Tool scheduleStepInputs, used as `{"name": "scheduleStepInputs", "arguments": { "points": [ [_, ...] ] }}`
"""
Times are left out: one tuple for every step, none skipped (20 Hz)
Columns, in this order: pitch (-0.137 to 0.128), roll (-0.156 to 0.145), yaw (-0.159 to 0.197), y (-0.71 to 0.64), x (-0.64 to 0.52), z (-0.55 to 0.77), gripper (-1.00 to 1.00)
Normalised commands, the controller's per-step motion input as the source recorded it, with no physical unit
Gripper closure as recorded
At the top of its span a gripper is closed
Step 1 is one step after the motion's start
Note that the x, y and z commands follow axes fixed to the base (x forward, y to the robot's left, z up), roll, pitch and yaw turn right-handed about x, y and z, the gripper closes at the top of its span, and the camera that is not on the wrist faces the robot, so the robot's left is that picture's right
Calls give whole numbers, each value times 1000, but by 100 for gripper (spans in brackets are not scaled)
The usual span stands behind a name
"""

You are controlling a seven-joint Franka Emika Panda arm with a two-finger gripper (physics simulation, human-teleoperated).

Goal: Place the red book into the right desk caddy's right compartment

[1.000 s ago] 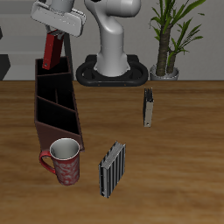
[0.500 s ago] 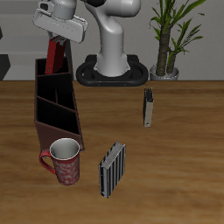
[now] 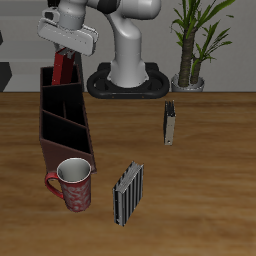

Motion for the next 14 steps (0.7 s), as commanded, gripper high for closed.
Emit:
{"name": "scheduleStepInputs", "arguments": {
  "points": [
    [37,-27,-69,-153,84,-226,100],
    [41,-15,-28,-83,108,-279,100],
    [39,-50,-39,-107,79,-290,100],
    [64,11,-45,-28,83,-327,100],
    [43,-22,-62,-62,26,-309,100],
    [0,0,0,10,134,25,100],
    [15,-40,-32,-74,-18,-292,100],
    [41,-13,-68,-38,15,-312,100],
    [67,25,-81,31,55,-301,100],
    [52,31,-5,115,-70,-410,100],
    [43,37,-8,143,142,-461,100],
    [121,40,-60,86,78,-498,100],
    [79,37,-67,40,-62,-421,100],
    [37,29,-18,5,60,-252,100]
  ]
}}
